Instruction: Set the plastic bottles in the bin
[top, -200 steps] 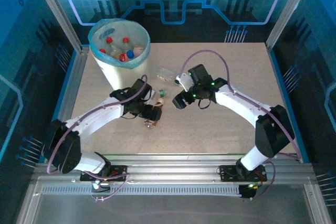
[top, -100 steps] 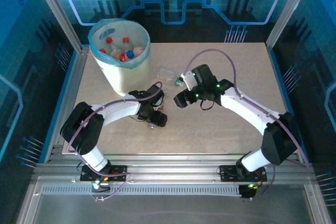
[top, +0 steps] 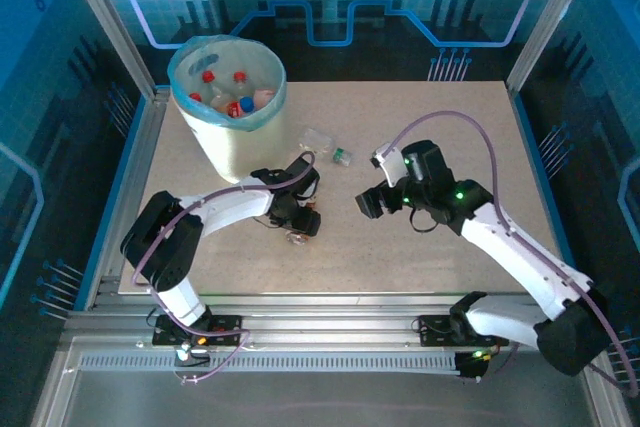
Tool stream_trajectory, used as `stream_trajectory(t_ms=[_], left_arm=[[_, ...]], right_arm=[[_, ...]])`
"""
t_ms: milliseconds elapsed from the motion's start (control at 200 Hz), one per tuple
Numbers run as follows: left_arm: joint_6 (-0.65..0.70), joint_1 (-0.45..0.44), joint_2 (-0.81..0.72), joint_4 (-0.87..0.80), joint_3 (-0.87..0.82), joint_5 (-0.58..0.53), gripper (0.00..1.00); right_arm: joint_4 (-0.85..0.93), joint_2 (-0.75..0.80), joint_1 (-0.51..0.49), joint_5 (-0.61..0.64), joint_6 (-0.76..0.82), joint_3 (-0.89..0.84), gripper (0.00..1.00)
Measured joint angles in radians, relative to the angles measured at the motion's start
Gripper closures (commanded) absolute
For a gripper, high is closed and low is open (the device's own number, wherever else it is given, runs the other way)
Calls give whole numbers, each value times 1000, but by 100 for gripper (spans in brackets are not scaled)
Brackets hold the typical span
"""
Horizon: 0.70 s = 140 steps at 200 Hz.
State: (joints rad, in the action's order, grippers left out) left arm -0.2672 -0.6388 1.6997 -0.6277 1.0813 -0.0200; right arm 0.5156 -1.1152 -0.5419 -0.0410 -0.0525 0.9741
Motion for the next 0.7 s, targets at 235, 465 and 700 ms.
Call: stream_trajectory(t_ms=[235,465,700], left_arm=[[3,-16,-13,-34,11,-14,46],[3,-19,-168,-58,11,-4,46],[11,-21,-405,-75,40,77,46]], right_arm=[[5,60,0,10,-16,-7,8],[18,90,0,10,-19,-6,9],[15,98,-5,-17,-61,37,13]])
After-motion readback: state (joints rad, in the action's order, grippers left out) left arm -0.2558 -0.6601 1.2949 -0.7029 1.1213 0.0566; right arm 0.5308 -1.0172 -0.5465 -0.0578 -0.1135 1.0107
